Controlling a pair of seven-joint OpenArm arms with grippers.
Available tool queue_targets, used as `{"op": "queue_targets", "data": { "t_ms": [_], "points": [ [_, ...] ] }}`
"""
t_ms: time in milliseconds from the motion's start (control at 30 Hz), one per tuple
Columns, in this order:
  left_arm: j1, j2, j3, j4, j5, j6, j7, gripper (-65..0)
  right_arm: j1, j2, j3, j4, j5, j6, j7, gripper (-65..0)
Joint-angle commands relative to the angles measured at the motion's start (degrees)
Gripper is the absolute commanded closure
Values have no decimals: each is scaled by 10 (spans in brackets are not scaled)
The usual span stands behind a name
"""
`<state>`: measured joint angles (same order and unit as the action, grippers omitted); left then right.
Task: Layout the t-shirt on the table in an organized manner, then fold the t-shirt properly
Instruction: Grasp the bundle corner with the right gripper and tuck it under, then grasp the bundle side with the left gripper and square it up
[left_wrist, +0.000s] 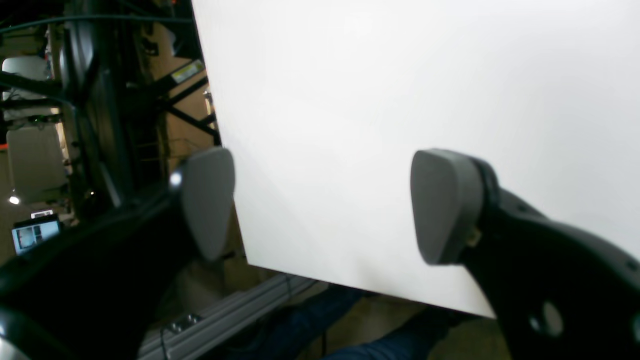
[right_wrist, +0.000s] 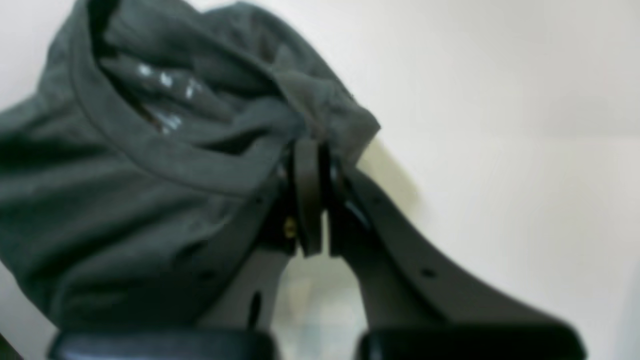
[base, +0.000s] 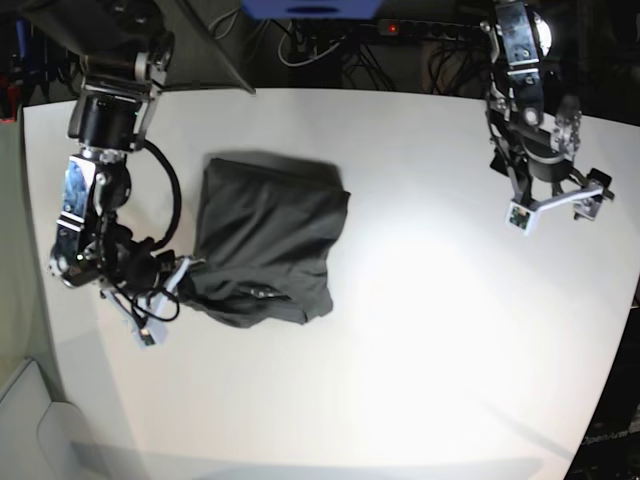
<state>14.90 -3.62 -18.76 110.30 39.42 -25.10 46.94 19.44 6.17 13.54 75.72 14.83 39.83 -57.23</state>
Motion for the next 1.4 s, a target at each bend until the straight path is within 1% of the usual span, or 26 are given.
{"op": "queue_targets", "data": {
  "t_ms": [0, 67, 167, 300, 400, 467, 533, 633, 700, 933, 967, 1000, 1067, 1133, 1167, 1200, 1367],
  "points": [
    [-4, -3, -2, 10, 6, 7, -5, -532, 15, 3, -9, -3, 6, 2, 9, 0],
    [-7, 1, -2, 10, 6, 7, -5, -532, 15, 3, -15, -17, 7, 2, 8, 0],
    [-15, 23, 3, 11, 4, 7, -6, -532, 15, 4, -13, -20, 8, 2, 7, 0],
    [-35, 48, 69, 10, -31, 7, -4, -532, 15, 5, -15, -20, 9, 2, 7, 0],
    [-54, 81, 125, -5, -61, 10, -2, -531, 16, 6, -15, -20, 9, 2, 7, 0],
    [-68, 103, 141, -41, -77, 11, 0, -531, 16, 6, -15, -20, 8, 2, 7, 0],
    [-82, 126, 144, -85, -85, 11, -4, -531, 16, 6, -16, -20, 8, 2, 7, 0],
    [-91, 126, 144, -127, -85, 11, -5, -531, 21, 6, -16, -20, 8, 2, 7, 0],
    [-92, 126, 146, -136, -87, 10, -6, -531, 26, 6, -16, -21, 8, 2, 7, 0],
    [-87, 126, 188, -143, -193, 9, -6, -523, 29, 7, -17, -21, 7, 2, 7, 0],
    [-87, 126, 193, -143, -211, 10, -6, -498, 29, 7, -17, -21, 7, 2, 7, 0],
    [-87, 126, 198, -143, -226, 11, -6, -442, 30, 7, -17, -21, 7, 2, 7, 0],
    [-87, 126, 195, -143, -248, 12, -6, -287, 35, 7, -17, -21, 7, 2, 7, 0],
    [-90, 126, 195, -145, -262, 12, -6, -107, 37, 7, -17, -22, 7, 2, 7, 0],
    [-91, 126, 194, -152, -266, 12, -6, -38, 37, 7, -17, -22, 7, 2, 7, 0],
    [-92, 126, 194, -158, -269, 12, -6, 0, 37, 7, -17, -22, 7, 2, 7, 0],
    [-102, 126, 194, -206, -279, 13, -6, -3, 38, 7, -17, -21, 7, 2, 7, 0]
  ]
}}
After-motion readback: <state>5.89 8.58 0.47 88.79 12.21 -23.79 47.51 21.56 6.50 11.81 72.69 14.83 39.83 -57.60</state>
